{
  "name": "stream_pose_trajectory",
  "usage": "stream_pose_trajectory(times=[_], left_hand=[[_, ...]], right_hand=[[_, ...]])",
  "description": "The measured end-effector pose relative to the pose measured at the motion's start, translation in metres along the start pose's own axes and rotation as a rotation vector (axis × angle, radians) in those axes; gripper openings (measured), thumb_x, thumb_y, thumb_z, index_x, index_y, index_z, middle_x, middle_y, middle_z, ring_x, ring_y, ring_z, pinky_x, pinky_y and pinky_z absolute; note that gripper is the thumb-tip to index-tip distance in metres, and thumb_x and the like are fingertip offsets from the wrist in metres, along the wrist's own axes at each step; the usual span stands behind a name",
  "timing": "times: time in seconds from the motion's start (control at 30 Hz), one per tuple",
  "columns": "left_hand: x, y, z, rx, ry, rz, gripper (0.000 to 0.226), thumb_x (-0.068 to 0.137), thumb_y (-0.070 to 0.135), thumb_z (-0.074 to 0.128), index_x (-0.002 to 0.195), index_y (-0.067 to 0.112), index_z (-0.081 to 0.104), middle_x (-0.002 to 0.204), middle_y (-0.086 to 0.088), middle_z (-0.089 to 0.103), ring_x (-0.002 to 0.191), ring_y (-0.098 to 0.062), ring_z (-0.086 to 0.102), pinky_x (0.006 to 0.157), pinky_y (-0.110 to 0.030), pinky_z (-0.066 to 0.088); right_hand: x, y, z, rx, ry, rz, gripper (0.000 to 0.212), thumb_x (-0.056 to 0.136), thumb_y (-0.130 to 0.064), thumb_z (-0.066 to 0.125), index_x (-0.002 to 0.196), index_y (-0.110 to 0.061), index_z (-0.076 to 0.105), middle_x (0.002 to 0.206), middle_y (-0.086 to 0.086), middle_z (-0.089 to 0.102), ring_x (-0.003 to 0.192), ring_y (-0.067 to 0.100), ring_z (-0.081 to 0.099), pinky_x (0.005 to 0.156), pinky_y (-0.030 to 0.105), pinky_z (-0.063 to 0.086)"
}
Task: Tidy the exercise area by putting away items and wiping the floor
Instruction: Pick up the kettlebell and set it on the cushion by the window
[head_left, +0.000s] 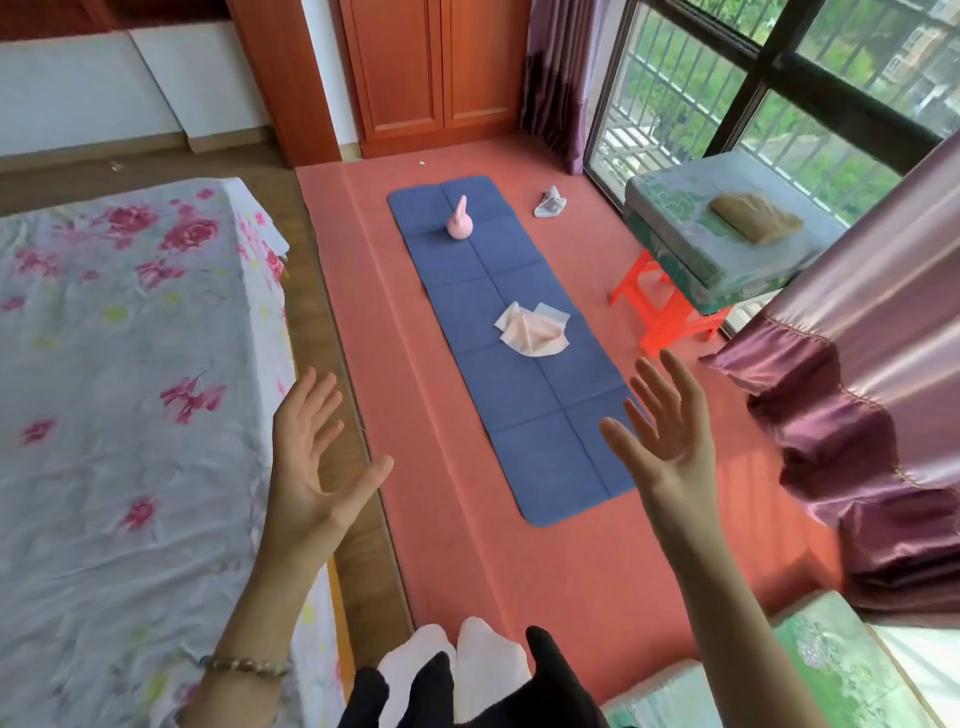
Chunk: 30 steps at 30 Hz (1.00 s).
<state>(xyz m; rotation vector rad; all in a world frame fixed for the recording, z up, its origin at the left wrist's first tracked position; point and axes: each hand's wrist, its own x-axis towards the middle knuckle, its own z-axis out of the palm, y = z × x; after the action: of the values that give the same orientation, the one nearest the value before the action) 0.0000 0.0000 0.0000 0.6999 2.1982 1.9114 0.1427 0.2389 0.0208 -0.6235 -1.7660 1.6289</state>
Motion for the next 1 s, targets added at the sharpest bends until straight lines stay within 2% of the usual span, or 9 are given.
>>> stream_pose_trajectory(times=[0.23, 0.37, 0.47, 0.57, 0.83, 1.0], left_hand=[[0.011, -0.013, -0.003, -0.011, 0.036, -0.011, 0.096, 0.065, 0.029, 0.074, 0.145, 0.013, 0.023, 0.148, -0.001, 0.038, 0.135, -0.015, 0.039, 0.110, -0.046, 0.034], [0.027, -0.019, -0.014, 0.010, 0.061, -0.031, 0.093, 0.066, 0.031, 0.073, 0.145, 0.017, 0.024, 0.147, 0.001, 0.038, 0.135, -0.013, 0.038, 0.110, -0.041, 0.034], [0.055, -0.027, -0.027, 0.033, 0.087, -0.030, 0.092, 0.067, 0.033, 0.072, 0.144, 0.018, 0.025, 0.147, 0.003, 0.038, 0.135, -0.012, 0.039, 0.109, -0.038, 0.035], [0.096, -0.042, -0.041, 0.049, 0.104, -0.008, 0.091, 0.067, 0.033, 0.072, 0.144, 0.019, 0.026, 0.146, 0.003, 0.039, 0.134, -0.011, 0.040, 0.109, -0.038, 0.036], [0.249, -0.075, -0.084, -0.010, 0.116, 0.006, 0.089, 0.066, 0.033, 0.072, 0.142, 0.018, 0.028, 0.146, 0.002, 0.040, 0.133, -0.010, 0.040, 0.108, -0.034, 0.037], [0.335, -0.086, -0.114, -0.013, 0.069, 0.013, 0.088, 0.070, 0.015, 0.074, 0.143, 0.013, 0.026, 0.147, 0.001, 0.038, 0.134, -0.009, 0.040, 0.109, -0.035, 0.036]], right_hand=[[0.020, 0.008, 0.014, -0.019, -0.072, 0.021, 0.071, 0.073, -0.017, 0.068, 0.136, -0.031, 0.036, 0.143, 0.000, 0.044, 0.129, 0.008, 0.044, 0.102, 0.020, 0.042], [0.040, 0.011, 0.038, -0.010, -0.124, 0.016, 0.069, 0.075, -0.013, 0.070, 0.130, -0.038, 0.037, 0.141, -0.002, 0.045, 0.130, 0.007, 0.044, 0.103, 0.021, 0.042], [0.067, 0.015, 0.064, -0.014, -0.166, 0.018, 0.070, 0.078, -0.009, 0.072, 0.130, -0.040, 0.037, 0.137, -0.010, 0.047, 0.129, 0.006, 0.044, 0.103, 0.024, 0.041], [0.101, 0.019, 0.097, -0.007, -0.181, -0.001, 0.067, 0.074, -0.017, 0.069, 0.128, -0.042, 0.038, 0.135, -0.015, 0.047, 0.128, 0.003, 0.044, 0.105, 0.026, 0.041], [0.220, 0.029, 0.207, -0.008, -0.150, -0.011, 0.065, 0.075, -0.019, 0.068, 0.128, -0.042, 0.039, 0.139, -0.005, 0.047, 0.130, 0.006, 0.043, 0.106, 0.026, 0.040], [0.279, 0.031, 0.266, -0.004, -0.123, -0.003, 0.066, 0.075, -0.021, 0.068, 0.131, -0.041, 0.038, 0.138, -0.007, 0.047, 0.129, 0.005, 0.044, 0.102, 0.019, 0.042]])
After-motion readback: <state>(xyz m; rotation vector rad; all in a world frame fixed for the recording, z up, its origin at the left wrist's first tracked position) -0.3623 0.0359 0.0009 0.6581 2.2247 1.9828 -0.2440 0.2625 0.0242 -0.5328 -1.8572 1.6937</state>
